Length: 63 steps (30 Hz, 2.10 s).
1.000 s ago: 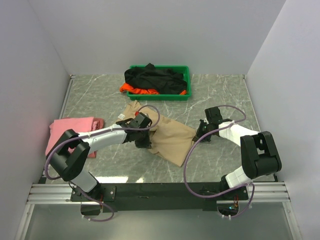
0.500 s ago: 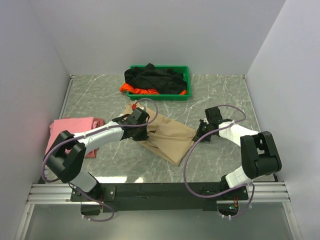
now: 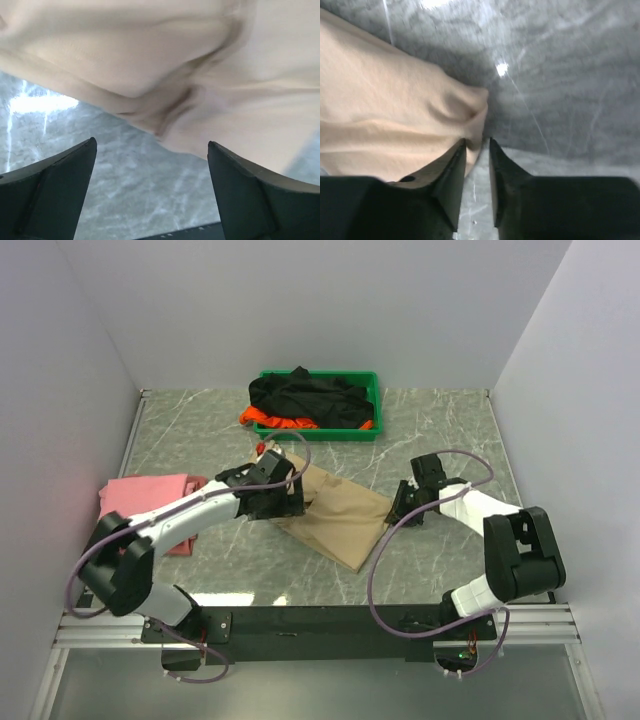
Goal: Fold and stack the t-shirts
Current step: Fold the tshirt
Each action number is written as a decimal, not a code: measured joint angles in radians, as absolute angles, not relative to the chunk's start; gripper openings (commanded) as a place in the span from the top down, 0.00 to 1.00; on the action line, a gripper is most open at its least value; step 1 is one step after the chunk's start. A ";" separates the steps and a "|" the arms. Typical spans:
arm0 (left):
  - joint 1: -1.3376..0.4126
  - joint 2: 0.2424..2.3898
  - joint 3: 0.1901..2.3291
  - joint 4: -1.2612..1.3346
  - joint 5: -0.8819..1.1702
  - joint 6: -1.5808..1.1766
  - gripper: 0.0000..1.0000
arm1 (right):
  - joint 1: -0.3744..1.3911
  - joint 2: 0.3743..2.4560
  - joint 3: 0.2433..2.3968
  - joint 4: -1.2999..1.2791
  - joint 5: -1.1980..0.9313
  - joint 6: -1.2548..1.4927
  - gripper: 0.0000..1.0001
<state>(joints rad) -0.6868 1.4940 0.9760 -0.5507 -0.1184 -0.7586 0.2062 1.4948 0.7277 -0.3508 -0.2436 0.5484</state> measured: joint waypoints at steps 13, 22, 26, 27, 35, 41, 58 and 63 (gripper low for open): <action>-1.055 1.505 1.108 -0.393 -0.086 -0.693 0.18 | 0.203 1.399 0.803 -0.409 -0.225 0.545 0.43; -1.221 1.792 1.201 -0.355 -0.066 -0.654 0.24 | 0.198 1.490 0.831 -0.389 -0.257 0.553 0.46; -1.234 1.837 1.221 -0.361 -0.081 -0.647 0.33 | 0.197 1.510 0.831 -0.384 -0.251 0.557 0.48; -1.234 1.856 1.234 -0.364 -0.089 -0.648 0.35 | 0.196 1.521 0.831 -0.381 -0.249 0.560 0.48; -1.240 1.954 1.308 -0.400 -0.165 -0.654 0.99 | 0.194 1.577 0.830 -0.366 -0.244 0.572 0.61; -1.251 1.961 1.317 -0.406 -0.192 -0.672 0.99 | 0.189 1.578 0.830 -0.361 -0.242 0.580 1.00; -1.294 1.836 1.349 -0.349 -0.028 -0.662 0.99 | 0.117 1.319 0.876 -0.650 -0.077 0.485 1.00; -1.295 1.741 1.358 -0.334 -0.020 -0.647 0.99 | 0.115 1.224 0.949 -0.736 -0.052 0.450 1.00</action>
<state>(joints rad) -1.2945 1.7412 1.3582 -0.3340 -0.0196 -0.6468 0.1150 1.2243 0.9485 -0.7357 -0.0517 0.4496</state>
